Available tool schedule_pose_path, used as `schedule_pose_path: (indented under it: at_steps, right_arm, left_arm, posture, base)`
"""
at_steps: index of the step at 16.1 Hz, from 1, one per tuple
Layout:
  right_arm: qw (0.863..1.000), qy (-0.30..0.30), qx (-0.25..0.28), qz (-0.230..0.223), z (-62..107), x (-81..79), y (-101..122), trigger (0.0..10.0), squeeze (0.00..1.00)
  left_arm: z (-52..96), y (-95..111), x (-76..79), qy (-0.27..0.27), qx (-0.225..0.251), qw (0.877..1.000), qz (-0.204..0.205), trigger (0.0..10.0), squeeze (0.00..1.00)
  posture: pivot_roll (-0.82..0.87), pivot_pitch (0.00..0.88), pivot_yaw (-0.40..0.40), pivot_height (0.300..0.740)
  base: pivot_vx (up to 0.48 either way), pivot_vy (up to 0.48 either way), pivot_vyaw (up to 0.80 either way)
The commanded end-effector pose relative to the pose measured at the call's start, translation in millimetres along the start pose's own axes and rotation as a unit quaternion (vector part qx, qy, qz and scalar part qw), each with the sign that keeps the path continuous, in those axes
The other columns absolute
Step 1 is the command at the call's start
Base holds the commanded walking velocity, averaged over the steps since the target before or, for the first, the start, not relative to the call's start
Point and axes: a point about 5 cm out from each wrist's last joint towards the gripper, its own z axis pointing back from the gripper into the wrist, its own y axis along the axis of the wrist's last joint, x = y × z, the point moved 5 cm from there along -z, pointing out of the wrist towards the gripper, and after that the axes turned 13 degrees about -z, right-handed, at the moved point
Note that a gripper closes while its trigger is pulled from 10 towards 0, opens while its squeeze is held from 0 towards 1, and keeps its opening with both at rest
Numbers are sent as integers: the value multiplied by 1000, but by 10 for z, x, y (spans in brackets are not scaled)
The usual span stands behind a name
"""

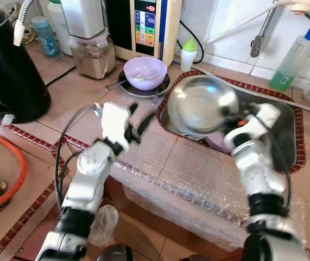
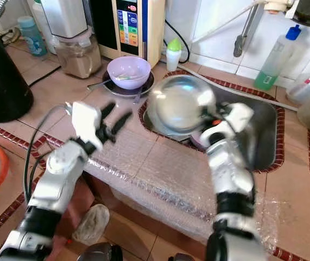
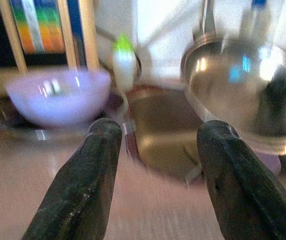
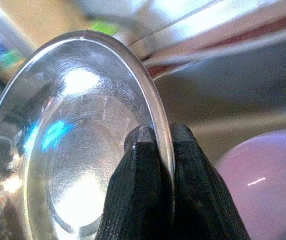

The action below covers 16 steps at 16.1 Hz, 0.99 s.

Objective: Kitchen organization

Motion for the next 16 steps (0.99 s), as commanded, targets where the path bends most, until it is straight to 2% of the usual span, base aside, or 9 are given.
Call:
schedule_pose_path:
  at_steps: [1, 5, 6, 8, 9, 11, 12, 14, 16]
  right_arm:
    - [999, -27, 18, 10, -33, 67, 84, 0, 0]
    - [990, -120, 7, 79, -158, 287, 58, 0, 0]
    - [985, -146, -1, 95, -170, 345, 18, 471, 0]
    - [979, -177, -27, 100, -197, 394, -139, 4863, 0]
    - [976, -187, -33, 103, -196, 411, -184, 10000, 0]
    - [973, -196, -36, 113, -197, 418, -244, 10000, 0]
    - [972, -200, -37, 114, -191, 427, -267, 10000, 1000]
    - [972, -204, -45, 109, -168, 454, -336, 10000, 1000]
    - [974, -204, -45, 94, -159, 460, -372, 10000, 1000]
  left_arm:
    - [10, -13, 69, -21, -10, 1000, -5, 10000, 1000]
    - [94, -54, 100, -38, -33, 999, 0, 10000, 1000]
    - [107, -73, 124, -49, -40, 998, -9, 10000, 1000]
    - [121, -98, 142, -65, -52, 997, -10, 10000, 1000]
    - [106, -102, 160, -72, -58, 996, -12, 10000, 1000]
    - [90, -101, 194, -88, -67, 994, -13, 10000, 1000]
    - [85, -99, 202, -92, -69, 993, -17, 10000, 1000]
    - [81, -94, 200, -93, -72, 993, -20, 10000, 1000]
    - [96, -104, 126, -68, -77, 995, -14, 10000, 1000]
  posture:
    - [-45, 0, 5, 740]
    - [-31, 30, 11, 740]
    - [-30, 35, 12, 740]
    - [-27, 64, 29, 740]
    - [-25, 67, 34, 740]
    - [-15, 68, 37, 740]
    - [-11, 67, 37, 740]
    - [0, 65, 33, 740]
    - [9, 66, 25, 740]
  base:
    - [0, 0, 0]
    - [0, 0, 0]
    - [0, 0, 0]
    - [0, 0, 0]
    - [0, 0, 0]
    - [0, 0, 0]
    - [0, 0, 0]
    - [0, 0, 0]
    - [0, 0, 0]
